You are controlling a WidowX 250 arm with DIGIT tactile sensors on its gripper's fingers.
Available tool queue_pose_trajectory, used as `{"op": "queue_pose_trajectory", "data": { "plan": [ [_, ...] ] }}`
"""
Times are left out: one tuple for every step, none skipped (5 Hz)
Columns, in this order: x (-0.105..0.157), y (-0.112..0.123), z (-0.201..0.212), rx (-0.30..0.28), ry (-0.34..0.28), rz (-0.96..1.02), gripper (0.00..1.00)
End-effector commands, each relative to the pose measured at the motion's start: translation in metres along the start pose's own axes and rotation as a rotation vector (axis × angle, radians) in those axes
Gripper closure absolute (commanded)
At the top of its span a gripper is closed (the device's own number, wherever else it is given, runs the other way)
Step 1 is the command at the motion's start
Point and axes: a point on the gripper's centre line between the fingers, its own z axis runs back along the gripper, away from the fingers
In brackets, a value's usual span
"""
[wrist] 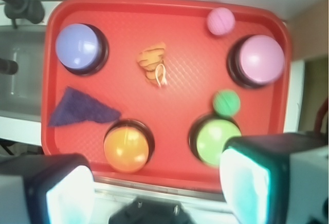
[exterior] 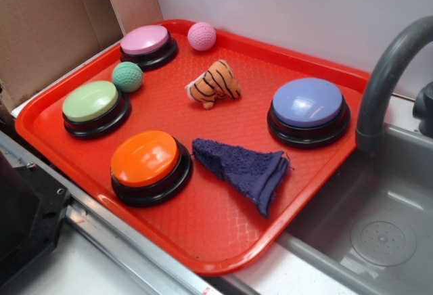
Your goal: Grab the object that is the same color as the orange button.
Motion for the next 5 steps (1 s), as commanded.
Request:
{"op": "queue_pose_trajectory", "data": {
  "plan": [
    [0.068, -0.052, -0.051, -0.011, 0.033, -0.414, 0.00],
    [0.068, -0.052, -0.051, -0.011, 0.033, -0.414, 0.00],
    [0.068, -0.052, -0.051, -0.011, 0.033, -0.414, 0.00],
    [0.068, -0.052, -0.051, -0.011, 0.033, -0.414, 0.00],
    [0.067, -0.023, -0.084, -0.035, 0.090, -0.406, 0.00]
  ]
}}
